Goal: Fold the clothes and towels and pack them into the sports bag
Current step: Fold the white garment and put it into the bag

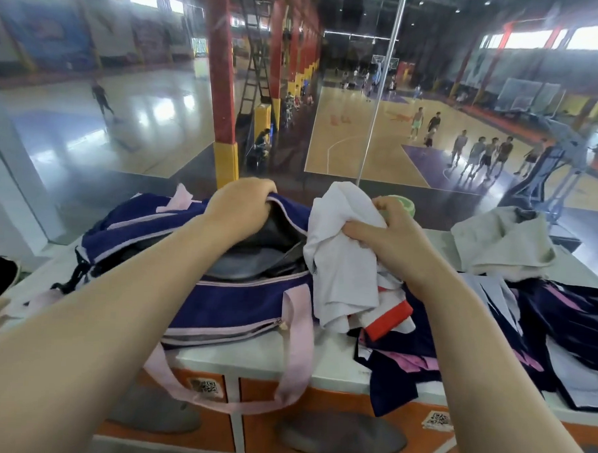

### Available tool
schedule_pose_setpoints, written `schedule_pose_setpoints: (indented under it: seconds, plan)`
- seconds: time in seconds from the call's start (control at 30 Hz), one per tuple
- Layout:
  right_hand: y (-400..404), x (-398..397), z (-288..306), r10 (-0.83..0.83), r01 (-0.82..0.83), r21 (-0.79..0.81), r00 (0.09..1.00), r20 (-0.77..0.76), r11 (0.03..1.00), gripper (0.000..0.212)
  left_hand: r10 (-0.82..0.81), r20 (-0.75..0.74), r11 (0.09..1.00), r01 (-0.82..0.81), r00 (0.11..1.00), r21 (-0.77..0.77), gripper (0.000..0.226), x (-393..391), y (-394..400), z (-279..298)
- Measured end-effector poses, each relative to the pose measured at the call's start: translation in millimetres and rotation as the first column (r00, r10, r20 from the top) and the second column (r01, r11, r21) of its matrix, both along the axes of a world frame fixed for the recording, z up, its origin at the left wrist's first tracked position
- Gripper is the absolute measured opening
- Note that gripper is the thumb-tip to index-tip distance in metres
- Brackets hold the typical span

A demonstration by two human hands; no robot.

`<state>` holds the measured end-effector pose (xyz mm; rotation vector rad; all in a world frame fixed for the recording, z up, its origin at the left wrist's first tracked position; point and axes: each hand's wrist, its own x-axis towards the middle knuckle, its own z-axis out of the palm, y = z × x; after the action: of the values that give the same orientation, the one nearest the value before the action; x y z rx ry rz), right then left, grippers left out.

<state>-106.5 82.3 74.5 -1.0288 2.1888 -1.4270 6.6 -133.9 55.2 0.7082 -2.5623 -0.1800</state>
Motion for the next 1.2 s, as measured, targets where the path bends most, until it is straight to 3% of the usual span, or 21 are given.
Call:
schedule_pose_setpoints:
  seconds: [0.1,0.17,0.23,0.3,0.4,0.53,0.6,0.67,0.77,0.83,0.97,1.07,1.2]
  plan:
    - [-5,0,4,0.011,-0.009,0.015,0.990,-0.139,1.000,0.040,-0.042,-0.036,0.998,0.044,0.998,0.050,0.013,-11,-8,10]
    - [-10,-2,2,0.020,-0.010,0.050,0.980,-0.198,0.999,0.040,-0.172,0.091,0.974,0.155,0.981,0.166,0.016,-12,-11,5]
    - [-11,-6,-6,0.041,-0.014,0.110,0.969,-0.243,0.994,0.040,-0.244,0.271,0.957,0.185,0.931,0.223,0.051,-4,-14,-8]
    - [-9,-10,-14,0.087,-0.041,0.185,0.964,-0.252,0.982,0.040,-0.198,0.459,0.977,0.135,0.866,0.166,0.088,8,-17,-24]
    - [-5,-12,-23,0.113,-0.059,0.226,0.966,-0.231,0.972,0.041,-0.122,0.617,0.992,0.099,0.777,0.072,0.091,21,-15,-50]
    - [-5,-13,-25,0.099,-0.049,0.217,0.968,-0.230,0.975,0.041,-0.211,0.422,0.976,0.167,0.882,0.139,0.026,27,-18,-54]
    - [-4,-13,-27,0.093,-0.043,0.214,0.969,-0.229,0.976,0.042,-0.212,0.400,0.974,0.159,0.892,0.162,0.010,28,-21,-44]
    - [-3,-13,-28,0.075,-0.031,0.201,0.973,-0.217,0.979,0.041,-0.219,0.377,0.973,0.172,0.900,0.156,0.009,27,-21,-31]
    - [3,-15,-24,0.035,0.009,0.192,0.975,-0.221,0.981,0.042,-0.251,0.349,0.962,0.192,0.903,0.193,0.026,21,-18,-10]
    - [9,-17,-15,-0.012,0.056,0.171,0.969,-0.248,0.984,0.048,-0.298,0.360,0.935,0.195,0.884,0.296,0.012,16,-20,2]
    - [21,-13,15,-0.108,0.111,-0.005,0.958,-0.265,0.994,0.053,-0.323,0.337,0.908,0.190,0.884,0.372,0.020,8,-26,17]
    - [15,12,30,-0.029,0.012,-0.062,0.957,-0.289,0.998,0.045,-0.278,0.240,0.924,0.190,0.930,0.333,0.016,1,-28,27]
    - [-12,54,13,0.171,-0.134,0.118,0.889,-0.425,0.984,0.043,-0.239,0.189,0.948,0.187,0.952,0.257,0.019,-2,-25,40]
